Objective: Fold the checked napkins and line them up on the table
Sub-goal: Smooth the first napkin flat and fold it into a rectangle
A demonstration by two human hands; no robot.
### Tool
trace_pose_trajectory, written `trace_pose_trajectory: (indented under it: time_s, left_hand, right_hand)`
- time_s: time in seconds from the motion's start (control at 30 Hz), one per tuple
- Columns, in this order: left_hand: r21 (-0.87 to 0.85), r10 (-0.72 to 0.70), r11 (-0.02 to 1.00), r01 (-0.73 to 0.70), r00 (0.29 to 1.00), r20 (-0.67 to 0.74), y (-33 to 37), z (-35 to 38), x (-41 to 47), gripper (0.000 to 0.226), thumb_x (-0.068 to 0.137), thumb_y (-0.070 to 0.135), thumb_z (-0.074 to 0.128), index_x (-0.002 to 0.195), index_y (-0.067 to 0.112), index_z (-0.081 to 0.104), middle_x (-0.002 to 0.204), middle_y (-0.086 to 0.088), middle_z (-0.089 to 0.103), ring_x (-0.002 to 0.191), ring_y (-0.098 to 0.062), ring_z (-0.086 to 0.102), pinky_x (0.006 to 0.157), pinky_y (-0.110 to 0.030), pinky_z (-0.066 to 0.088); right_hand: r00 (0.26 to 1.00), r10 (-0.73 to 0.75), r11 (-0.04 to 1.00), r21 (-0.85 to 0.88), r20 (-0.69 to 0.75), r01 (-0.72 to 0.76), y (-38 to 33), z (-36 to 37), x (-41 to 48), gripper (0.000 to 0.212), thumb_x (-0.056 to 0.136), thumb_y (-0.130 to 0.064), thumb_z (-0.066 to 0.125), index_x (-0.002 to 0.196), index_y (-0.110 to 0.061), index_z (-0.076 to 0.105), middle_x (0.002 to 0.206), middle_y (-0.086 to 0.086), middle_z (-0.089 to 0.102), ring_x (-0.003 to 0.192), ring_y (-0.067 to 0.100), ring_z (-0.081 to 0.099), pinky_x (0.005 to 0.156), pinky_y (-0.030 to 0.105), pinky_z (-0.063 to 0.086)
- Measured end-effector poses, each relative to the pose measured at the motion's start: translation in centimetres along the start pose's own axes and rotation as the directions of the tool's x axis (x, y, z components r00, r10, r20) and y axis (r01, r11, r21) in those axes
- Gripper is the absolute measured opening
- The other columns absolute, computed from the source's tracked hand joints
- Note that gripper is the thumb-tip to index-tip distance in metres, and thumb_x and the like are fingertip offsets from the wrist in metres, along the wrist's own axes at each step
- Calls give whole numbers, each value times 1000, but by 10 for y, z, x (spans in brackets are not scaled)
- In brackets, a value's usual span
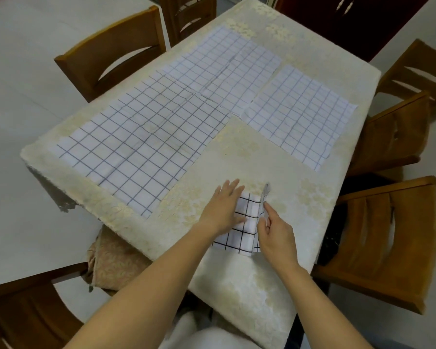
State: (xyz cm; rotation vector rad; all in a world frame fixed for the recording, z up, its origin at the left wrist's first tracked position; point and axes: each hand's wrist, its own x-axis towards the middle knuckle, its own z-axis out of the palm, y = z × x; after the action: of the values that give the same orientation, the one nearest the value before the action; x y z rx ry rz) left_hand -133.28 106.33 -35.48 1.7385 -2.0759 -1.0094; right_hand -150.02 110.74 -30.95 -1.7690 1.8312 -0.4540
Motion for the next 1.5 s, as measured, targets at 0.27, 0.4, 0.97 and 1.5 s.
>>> trace_pose_trajectory:
  time_s: [0.27, 0.4, 0.97, 1.5]
  left_hand:
    - [-682, -377, 641, 352, 918, 120, -21, -7, -33, 47, 105, 55, 45, 122, 17, 65, 117, 1, 71, 96, -16, 73, 92, -38, 59]
    - [-665, -440, 634, 396, 891, 112, -31, 9, -27, 27, 102, 32, 63, 121, 14, 67, 101, 0, 75, 78, -14, 77, 79, -31, 63]
    - [-636, -459, 698, 329, 888, -44, -39, 13, -22, 16, 103, 32, 60, 115, 22, 58, 69, -8, 73, 51, -20, 67, 54, -30, 58]
    - [-497, -433, 808, 318, 891, -134, -45, 23, -19, 32, 94, 37, 71, 119, 28, 53, 72, -1, 67, 64, -14, 66, 64, -31, 55]
  right_hand:
    - [954, -41, 977, 210, 298, -24, -38, 38, 4, 58, 103, -28, 51, 157, -28, 29, 69, -6, 53, 61, 4, 53, 64, 21, 50]
    - [999, -10, 984, 179, 36, 4, -9, 29, 11, 39, 101, -15, 51, 139, -21, 57, 72, -7, 52, 61, 5, 50, 60, 11, 41]
    - [939, 13, 861, -482, 345, 165, 49, 59, 23, 71, 97, -70, 12, 158, -42, -10, 165, -10, -26, 152, 35, -19, 123, 50, -6]
    - [872, 431, 850, 221, 231, -478, 35, 42, 36, 32, 99, -37, 60, 109, -8, 64, 98, 3, 68, 85, 20, 61, 71, 32, 47]
